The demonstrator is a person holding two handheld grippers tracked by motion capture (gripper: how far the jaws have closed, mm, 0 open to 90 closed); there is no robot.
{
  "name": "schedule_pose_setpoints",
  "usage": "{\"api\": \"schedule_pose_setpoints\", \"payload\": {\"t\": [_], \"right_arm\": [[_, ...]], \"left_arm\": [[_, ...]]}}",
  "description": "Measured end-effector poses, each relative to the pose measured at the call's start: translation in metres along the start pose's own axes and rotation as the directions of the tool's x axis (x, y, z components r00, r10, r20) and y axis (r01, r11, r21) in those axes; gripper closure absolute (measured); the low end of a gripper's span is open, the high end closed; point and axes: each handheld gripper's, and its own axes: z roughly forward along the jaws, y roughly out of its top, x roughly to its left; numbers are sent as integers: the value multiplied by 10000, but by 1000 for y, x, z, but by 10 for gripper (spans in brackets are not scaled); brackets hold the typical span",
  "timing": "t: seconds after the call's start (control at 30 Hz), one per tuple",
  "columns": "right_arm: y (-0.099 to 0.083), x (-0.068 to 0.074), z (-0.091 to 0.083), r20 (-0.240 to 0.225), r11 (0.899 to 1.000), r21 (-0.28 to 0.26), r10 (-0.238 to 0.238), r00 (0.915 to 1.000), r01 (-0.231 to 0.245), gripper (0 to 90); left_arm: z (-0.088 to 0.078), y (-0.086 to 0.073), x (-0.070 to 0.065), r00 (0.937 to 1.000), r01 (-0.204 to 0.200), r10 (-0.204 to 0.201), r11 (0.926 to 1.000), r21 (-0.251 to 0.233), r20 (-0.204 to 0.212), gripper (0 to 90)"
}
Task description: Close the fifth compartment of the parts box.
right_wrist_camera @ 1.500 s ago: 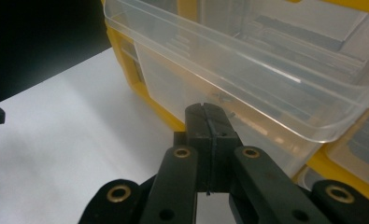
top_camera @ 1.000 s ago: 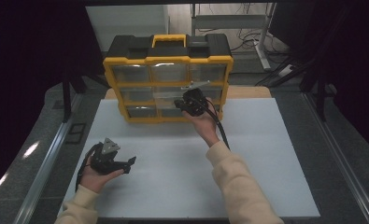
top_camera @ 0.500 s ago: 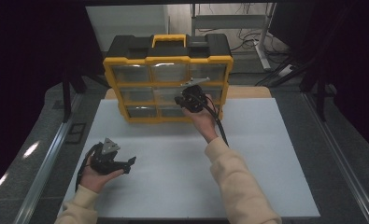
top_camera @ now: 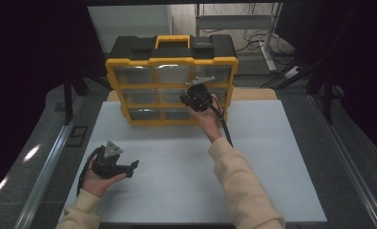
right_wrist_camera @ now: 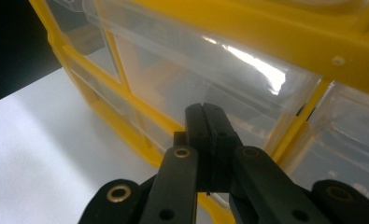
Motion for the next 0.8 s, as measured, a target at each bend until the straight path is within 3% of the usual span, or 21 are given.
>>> {"api": "schedule_pose_setpoints", "payload": {"t": [0.37,0.8], "right_arm": [[-2,1,-2,-10,10000,71,-49,10000,49,899],[-14,9,-36,-826,9977,68,-660,9944,668,898]], "left_arm": [[-1,0,0,10000,30,-30,10000,-8,-13,112],[0,2,1,9999,141,-141,9999,-30,-34,112]]}}
